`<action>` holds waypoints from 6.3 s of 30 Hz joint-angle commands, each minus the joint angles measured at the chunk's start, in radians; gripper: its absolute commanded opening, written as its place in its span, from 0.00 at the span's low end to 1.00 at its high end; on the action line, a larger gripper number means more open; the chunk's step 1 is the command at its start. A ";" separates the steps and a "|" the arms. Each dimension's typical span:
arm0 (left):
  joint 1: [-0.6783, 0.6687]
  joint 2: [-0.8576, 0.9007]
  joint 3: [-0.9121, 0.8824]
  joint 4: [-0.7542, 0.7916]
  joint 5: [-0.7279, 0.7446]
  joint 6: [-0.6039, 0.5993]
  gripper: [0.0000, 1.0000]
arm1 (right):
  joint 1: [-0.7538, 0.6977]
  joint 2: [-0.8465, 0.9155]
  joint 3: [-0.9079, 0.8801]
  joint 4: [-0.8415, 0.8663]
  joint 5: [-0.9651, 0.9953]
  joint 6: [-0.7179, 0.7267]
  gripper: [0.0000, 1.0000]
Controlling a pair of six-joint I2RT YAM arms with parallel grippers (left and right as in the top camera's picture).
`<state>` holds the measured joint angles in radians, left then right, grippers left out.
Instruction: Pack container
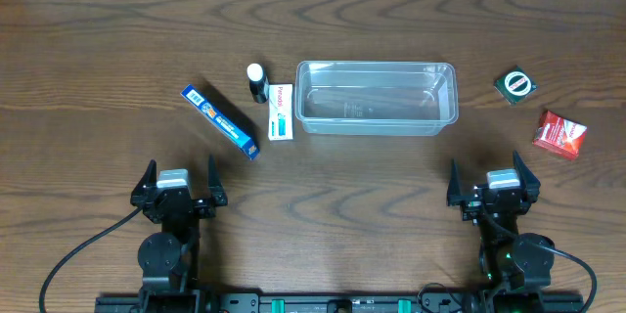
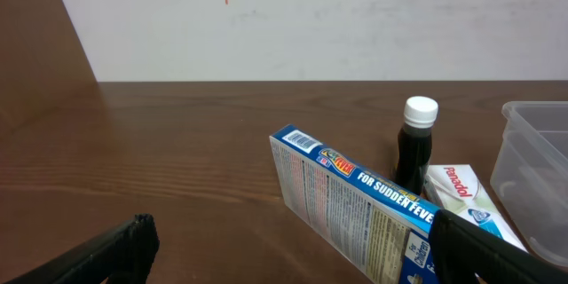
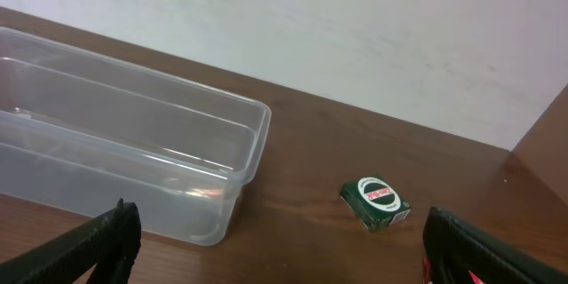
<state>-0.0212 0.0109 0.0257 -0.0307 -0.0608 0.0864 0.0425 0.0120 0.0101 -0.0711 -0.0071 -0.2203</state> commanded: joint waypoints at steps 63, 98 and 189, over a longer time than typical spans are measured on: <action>0.002 1.356 1.431 -0.970 0.185 -0.222 0.98 | -0.010 -0.005 -0.005 -0.002 0.000 -0.013 0.99; 0.002 1.790 1.366 -0.973 0.140 -0.671 0.50 | -0.010 -0.005 -0.005 -0.002 0.000 -0.013 0.99; -0.522 1.498 1.403 -0.360 0.316 0.407 0.11 | -0.010 -0.005 -0.005 -0.002 0.000 -0.013 0.99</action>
<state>-0.5262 1.4742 1.4109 -0.3946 0.2379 0.3119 0.0425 0.0120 0.0090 -0.0704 -0.0071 -0.2203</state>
